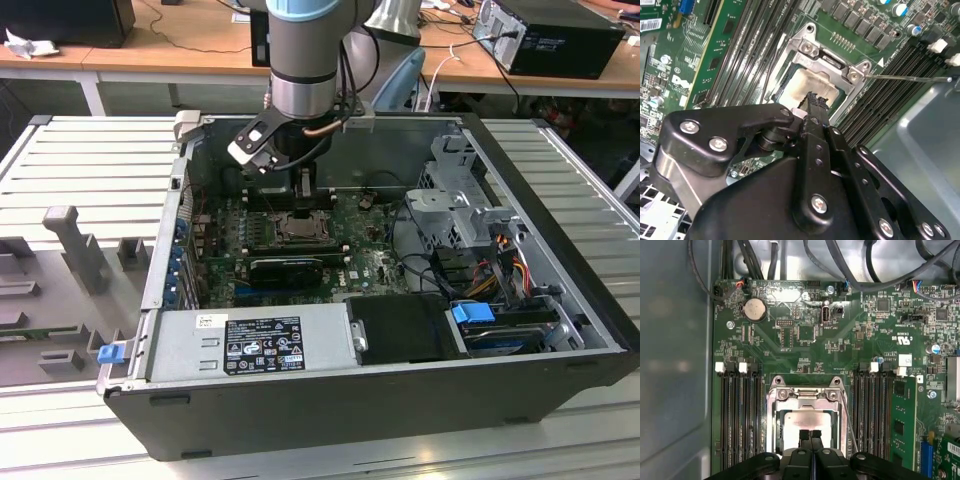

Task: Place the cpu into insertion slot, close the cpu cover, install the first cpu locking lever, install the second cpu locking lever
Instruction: 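Install the first cpu locking lever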

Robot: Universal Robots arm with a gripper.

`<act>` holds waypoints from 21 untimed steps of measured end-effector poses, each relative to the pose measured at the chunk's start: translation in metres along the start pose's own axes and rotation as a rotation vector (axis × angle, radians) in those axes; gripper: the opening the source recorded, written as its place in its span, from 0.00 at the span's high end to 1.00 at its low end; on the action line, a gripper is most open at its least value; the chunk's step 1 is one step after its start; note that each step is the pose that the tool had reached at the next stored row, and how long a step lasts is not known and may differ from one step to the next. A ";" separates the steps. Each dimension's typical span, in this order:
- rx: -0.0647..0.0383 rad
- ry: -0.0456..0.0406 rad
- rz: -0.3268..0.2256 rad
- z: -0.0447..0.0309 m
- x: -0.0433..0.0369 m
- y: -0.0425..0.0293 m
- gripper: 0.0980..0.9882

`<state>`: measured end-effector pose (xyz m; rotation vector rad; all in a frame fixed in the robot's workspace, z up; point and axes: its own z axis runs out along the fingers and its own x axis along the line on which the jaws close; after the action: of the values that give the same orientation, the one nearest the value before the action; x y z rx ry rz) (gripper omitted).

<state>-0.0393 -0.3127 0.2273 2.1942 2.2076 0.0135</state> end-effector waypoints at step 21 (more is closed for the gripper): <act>-0.001 0.0020 -0.077 -0.0361 -0.0005 0.0000 0.99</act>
<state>-0.0403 -0.3127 0.2634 2.1081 2.2904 0.0152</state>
